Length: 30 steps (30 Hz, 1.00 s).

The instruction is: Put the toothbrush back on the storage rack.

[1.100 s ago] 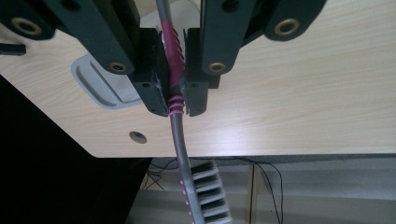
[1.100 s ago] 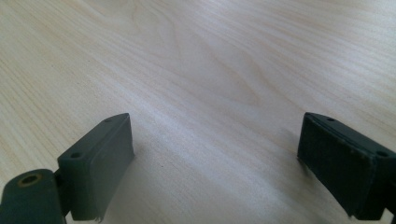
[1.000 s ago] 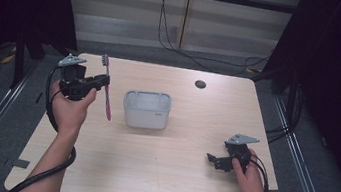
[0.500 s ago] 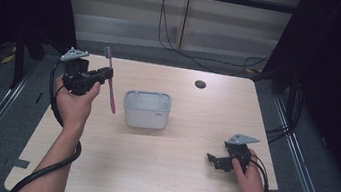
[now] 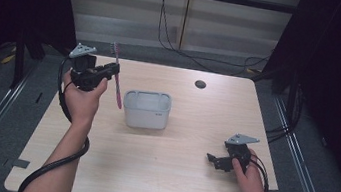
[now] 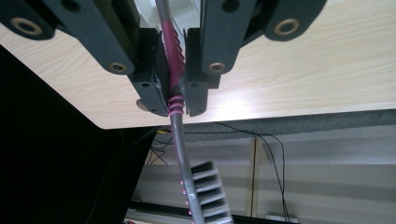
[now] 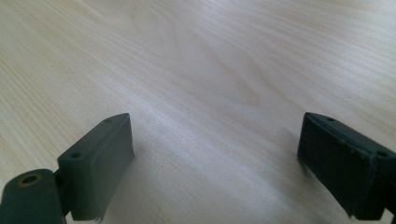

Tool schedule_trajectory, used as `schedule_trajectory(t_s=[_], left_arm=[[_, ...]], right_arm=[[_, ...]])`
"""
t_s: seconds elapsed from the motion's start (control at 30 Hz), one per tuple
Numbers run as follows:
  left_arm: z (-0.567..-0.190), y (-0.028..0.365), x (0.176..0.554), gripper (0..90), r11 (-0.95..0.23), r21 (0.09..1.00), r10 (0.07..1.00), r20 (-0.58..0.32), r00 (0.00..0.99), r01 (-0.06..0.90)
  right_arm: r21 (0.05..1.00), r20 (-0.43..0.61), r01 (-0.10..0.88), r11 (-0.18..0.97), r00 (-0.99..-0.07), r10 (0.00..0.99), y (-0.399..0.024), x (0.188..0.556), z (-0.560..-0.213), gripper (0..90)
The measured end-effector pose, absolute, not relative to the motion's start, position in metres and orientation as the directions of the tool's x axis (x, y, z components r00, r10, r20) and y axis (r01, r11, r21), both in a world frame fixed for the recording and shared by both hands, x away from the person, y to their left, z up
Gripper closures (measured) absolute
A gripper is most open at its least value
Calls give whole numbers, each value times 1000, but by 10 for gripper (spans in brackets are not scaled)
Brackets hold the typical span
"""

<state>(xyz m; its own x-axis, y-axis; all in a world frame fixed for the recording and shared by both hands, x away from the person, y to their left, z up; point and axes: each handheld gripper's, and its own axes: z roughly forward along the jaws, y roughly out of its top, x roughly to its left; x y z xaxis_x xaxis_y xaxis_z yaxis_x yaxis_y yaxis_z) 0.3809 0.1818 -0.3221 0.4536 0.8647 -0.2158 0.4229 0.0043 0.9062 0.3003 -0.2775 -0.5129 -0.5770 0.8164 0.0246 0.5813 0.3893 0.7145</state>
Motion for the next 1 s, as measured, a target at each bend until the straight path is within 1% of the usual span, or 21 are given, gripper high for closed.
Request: schedule_trajectory(t_s=[0.77, 1.0], left_arm=[[-314, 162, 401, 807, -16, 923, 860, -184, 476, 386], [-317, 158, 405, 806, -26, 925, 864, -170, 474, 379]], right_arm=[[715, 25, 581, 389, -577, 816, -278, 300, -513, 99], [715, 25, 581, 389, -577, 816, -277, 300, -513, 99]])
